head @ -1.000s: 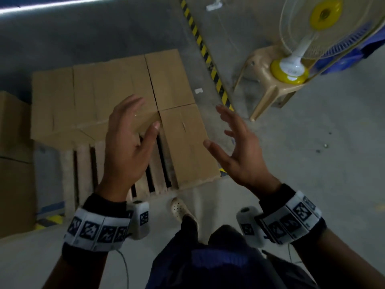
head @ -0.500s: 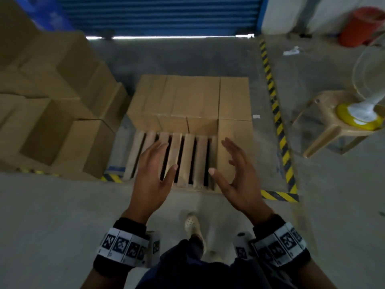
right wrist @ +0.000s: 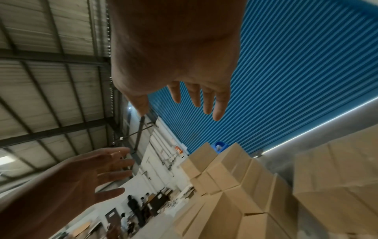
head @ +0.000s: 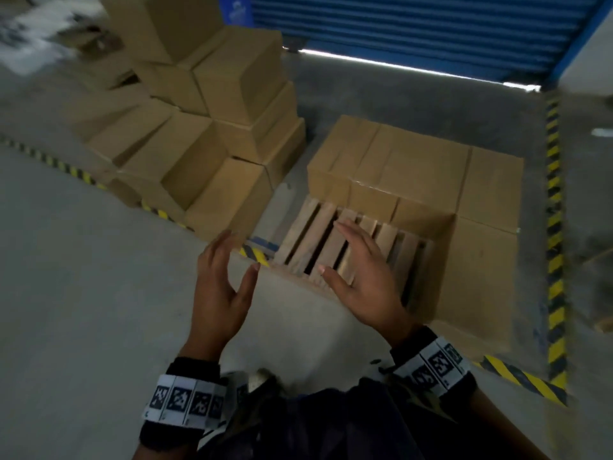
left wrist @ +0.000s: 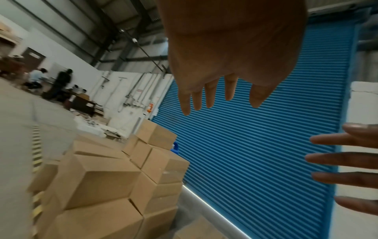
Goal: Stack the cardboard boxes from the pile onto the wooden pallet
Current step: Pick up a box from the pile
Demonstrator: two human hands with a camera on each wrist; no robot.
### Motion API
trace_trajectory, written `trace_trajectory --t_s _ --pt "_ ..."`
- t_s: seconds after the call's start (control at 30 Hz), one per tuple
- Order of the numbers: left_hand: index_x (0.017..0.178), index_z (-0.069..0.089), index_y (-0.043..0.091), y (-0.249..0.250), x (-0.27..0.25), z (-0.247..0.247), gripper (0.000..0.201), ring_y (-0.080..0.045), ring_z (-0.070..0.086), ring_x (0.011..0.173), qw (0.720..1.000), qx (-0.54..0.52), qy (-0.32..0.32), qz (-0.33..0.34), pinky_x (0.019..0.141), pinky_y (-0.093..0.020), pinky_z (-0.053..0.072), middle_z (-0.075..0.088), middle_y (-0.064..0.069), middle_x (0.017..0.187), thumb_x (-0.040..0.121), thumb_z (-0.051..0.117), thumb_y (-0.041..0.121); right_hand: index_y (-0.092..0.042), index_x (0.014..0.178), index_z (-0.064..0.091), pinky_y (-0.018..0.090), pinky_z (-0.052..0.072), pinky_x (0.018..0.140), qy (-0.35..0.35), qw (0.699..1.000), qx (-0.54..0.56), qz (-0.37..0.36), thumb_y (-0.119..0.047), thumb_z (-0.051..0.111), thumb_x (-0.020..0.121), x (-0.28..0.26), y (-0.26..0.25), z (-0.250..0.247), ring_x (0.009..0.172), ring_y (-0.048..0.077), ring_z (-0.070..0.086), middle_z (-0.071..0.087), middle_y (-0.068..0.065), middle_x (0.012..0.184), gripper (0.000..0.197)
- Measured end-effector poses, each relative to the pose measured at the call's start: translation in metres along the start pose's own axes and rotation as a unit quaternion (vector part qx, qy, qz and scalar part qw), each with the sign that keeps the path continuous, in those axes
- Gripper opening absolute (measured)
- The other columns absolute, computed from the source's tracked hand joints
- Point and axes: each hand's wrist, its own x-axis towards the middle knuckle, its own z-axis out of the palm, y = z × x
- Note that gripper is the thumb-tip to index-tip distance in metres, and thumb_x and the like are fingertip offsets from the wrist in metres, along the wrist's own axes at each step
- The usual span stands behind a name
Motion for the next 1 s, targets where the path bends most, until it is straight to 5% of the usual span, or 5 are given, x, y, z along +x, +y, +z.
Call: trace_trajectory --t_s 0.2,0.47,0.57,0.7,1.0 --pt "0.141 0.051 0.011 -0.104 0.036 -0.083 0.048 -0.024 0.045 0.137 0.997 -0.002 0.068 -0.048 0.109 -0.036 0.041 0.049 -0.008 0.147 0.097 0.059 0.03 -0.018 0.148 0.041 0.01 0.022 0.113 -0.067 0.996 0.038 -0.04 -0.057 0.057 0.089 0.081 -0.061 0.127 0.145 0.009 0.029 0.035 -0.001 0.156 0.073" --pt "0.141 0.053 0.011 -0.199 0.082 -0.149 0.048 -0.022 0.044 0.138 0.991 0.022 0.099 -0.084 0.111 -0.018 0.032 0.049 -0.007 0.147 0.098 0.058 0.032 -0.02 0.147 0.044 0.039 0.044 0.107 -0.113 0.99 0.068 -0.051 -0.057 0.059 0.088 0.164 -0.103 0.232 0.142 0.008 0.035 0.038 -0.005 0.154 0.071" --pt "0.141 0.053 0.011 -0.225 0.111 -0.157 0.048 -0.023 0.045 0.138 0.99 0.015 0.107 -0.087 0.111 -0.027 0.036 0.049 -0.008 0.147 0.098 0.059 0.031 -0.02 0.146 0.045 0.046 0.046 0.105 -0.128 0.988 0.078 -0.039 -0.059 0.056 0.086 0.198 -0.102 0.258 0.141 0.011 0.038 0.04 -0.005 0.152 0.073" --pt "0.142 0.052 0.014 -0.259 0.166 -0.159 0.048 -0.021 0.043 0.138 0.991 0.024 0.095 -0.086 0.11 -0.023 0.034 0.048 -0.006 0.148 0.098 0.06 0.03 -0.025 0.146 0.043 0.048 0.046 0.104 -0.139 0.986 0.084 -0.032 -0.059 0.055 0.086 0.256 -0.098 0.291 0.141 0.012 0.038 0.038 -0.006 0.153 0.07" --pt "0.144 0.05 0.015 -0.356 0.351 -0.14 0.052 -0.022 0.04 0.139 0.992 0.066 0.035 -0.098 0.108 -0.028 0.033 0.045 -0.006 0.151 0.098 0.054 0.04 -0.024 0.148 0.04 0.048 0.045 0.105 -0.126 0.989 0.076 -0.013 -0.049 0.06 0.088 0.439 -0.066 0.367 0.142 0.012 0.036 0.036 -0.005 0.155 0.068"
